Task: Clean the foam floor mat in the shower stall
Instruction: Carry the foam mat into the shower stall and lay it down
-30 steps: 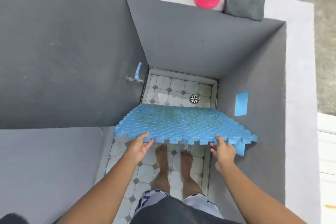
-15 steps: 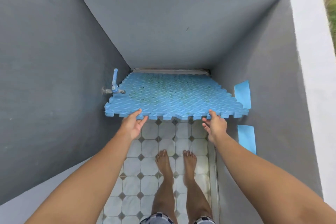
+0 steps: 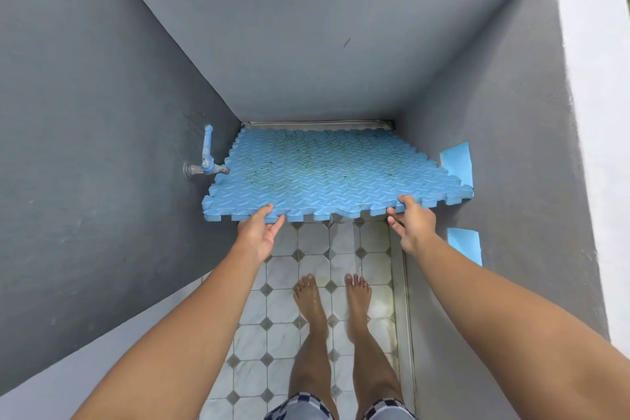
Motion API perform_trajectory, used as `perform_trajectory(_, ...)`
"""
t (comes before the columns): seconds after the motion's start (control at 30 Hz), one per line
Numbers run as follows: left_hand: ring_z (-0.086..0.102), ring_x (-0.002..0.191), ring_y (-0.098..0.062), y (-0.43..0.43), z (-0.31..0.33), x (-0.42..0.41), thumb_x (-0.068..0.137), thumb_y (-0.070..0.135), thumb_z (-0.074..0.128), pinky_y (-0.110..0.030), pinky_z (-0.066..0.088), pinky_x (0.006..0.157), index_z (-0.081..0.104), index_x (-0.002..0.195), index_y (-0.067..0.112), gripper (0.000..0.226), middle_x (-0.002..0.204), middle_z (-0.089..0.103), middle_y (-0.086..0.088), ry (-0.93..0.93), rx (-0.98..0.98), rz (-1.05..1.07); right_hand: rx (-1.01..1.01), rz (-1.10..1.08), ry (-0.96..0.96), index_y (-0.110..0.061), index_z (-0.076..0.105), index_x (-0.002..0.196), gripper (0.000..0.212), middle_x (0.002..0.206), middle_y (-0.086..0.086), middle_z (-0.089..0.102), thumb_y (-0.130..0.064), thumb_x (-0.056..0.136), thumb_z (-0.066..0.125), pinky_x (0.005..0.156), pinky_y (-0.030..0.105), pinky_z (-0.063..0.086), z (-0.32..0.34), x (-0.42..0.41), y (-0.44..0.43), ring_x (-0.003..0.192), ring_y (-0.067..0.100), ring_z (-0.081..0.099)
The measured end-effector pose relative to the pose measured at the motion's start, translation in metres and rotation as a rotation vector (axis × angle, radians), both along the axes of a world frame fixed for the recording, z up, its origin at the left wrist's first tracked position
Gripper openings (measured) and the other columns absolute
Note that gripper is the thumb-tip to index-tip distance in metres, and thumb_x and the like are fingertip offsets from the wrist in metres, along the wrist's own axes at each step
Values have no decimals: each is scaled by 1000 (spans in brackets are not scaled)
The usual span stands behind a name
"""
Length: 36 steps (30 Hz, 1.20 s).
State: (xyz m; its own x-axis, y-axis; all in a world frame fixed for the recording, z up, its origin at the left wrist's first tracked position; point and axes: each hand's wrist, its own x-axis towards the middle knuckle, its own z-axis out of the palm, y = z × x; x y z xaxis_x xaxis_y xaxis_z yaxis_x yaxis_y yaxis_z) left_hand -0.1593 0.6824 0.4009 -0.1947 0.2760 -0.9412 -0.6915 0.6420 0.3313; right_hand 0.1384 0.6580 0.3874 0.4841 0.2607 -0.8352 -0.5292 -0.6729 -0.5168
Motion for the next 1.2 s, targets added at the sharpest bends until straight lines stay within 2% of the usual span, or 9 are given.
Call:
perform_trajectory(0.2,33,151,-40,-7,2,3,95,-8,65,-41,56,102,48,146,-2,54,165,30,-20,15,10,-1,-2,13,0,-7,63,109,21,129,14,62,-17,91,68,54,26,56,-1,4,-4,75,18,70)
perform_trajectory(0.37,39,148,-38,-17,0,5,95,-9,65,-39,57,94,48,146,-4,54,164,32,-18,40,7,17,-13,20,-16,-10,64,100,10,129,16,62,-16,92,66,56,27,57,0,3,-7,74,16,69)
perform_trajectory(0.67,42,146,-38,-19,0,4,95,-10,64,-40,57,95,46,147,-3,55,164,32,-19,48,27,5,-5,31,-39,-10,65,100,13,123,18,67,-17,90,68,55,26,56,-5,4,-10,75,18,70)
perform_trajectory(0.87,44,146,-37,-6,-20,2,96,-9,64,-41,56,101,45,147,-2,54,165,31,-18,60,24,-30,-5,53,-17,-6,65,111,24,122,17,67,-18,91,68,56,27,56,-18,2,0,74,17,69)
perform_trajectory(0.93,44,145,-39,2,-34,0,96,-9,64,-39,60,95,45,148,-3,55,166,30,-18,71,17,-37,1,80,-6,-5,64,114,27,124,15,67,-20,92,69,55,26,56,-25,3,5,76,16,70)
perform_trajectory(1.03,42,146,-40,14,-56,-2,95,-9,65,-33,66,67,42,150,-4,60,166,28,-18,92,30,-33,-7,116,4,-4,61,121,36,125,11,65,-22,92,70,55,26,58,-36,7,17,76,15,70)
perform_trajectory(1.2,51,141,-33,27,-73,-3,98,3,67,-31,63,82,45,151,1,57,164,33,-18,73,-13,-111,-54,223,89,-9,62,124,38,116,0,65,-30,93,71,64,29,62,-42,14,28,92,16,70)
